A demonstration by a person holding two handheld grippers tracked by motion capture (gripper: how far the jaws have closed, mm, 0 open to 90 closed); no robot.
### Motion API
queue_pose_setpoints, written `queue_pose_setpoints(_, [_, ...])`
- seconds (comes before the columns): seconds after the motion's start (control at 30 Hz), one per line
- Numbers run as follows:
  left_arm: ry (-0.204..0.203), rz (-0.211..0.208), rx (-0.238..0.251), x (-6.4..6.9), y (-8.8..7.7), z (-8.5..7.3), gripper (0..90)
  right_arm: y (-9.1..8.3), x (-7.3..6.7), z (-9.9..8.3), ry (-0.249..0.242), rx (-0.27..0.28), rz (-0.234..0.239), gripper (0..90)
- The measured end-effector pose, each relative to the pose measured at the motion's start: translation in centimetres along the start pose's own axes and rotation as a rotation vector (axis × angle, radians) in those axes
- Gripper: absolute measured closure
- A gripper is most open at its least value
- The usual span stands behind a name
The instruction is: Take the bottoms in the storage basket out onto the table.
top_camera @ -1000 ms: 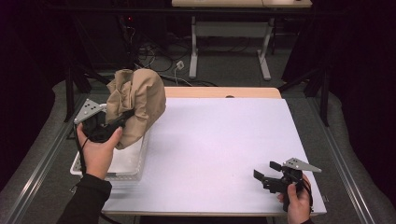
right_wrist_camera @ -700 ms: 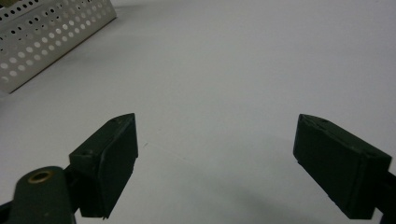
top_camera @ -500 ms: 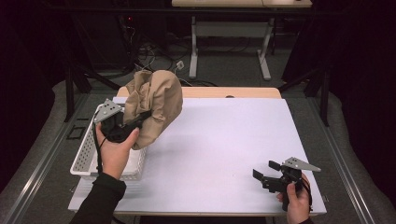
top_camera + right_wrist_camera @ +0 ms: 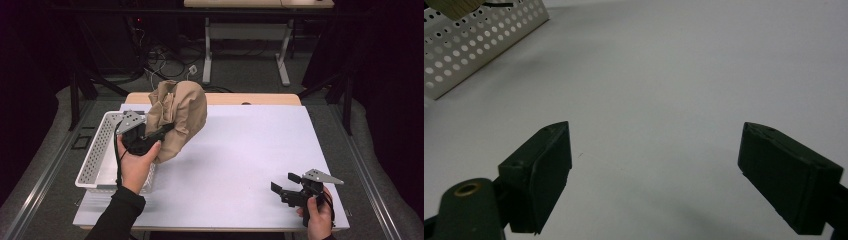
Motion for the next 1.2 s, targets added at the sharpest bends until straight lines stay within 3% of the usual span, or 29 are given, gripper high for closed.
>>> queue_pose_setpoints(0.63, [-0.018, -0.001, -0.024, 0.8, 0.9, -1.6, 70.7, 0.0, -0.1, 0.1, -0.004, 0.006, 0.002, 13.8])
queue_pose_setpoints(1.2, [-0.032, -0.043, -0.113, 3.2, 3.5, -5.5, 70.4, 0.0, -0.2, 0.1, -0.007, 0.001, 0.005, 13.8])
Point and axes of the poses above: each handheld gripper's, and its own axes: y roughly forward along the jaws, z roughly out of its top, x roughly to its right, the point moved 5 cm from there along y, roughly forward along the jaws, and after that the axes turned 7 degrees about x, right-handed, at the moved point
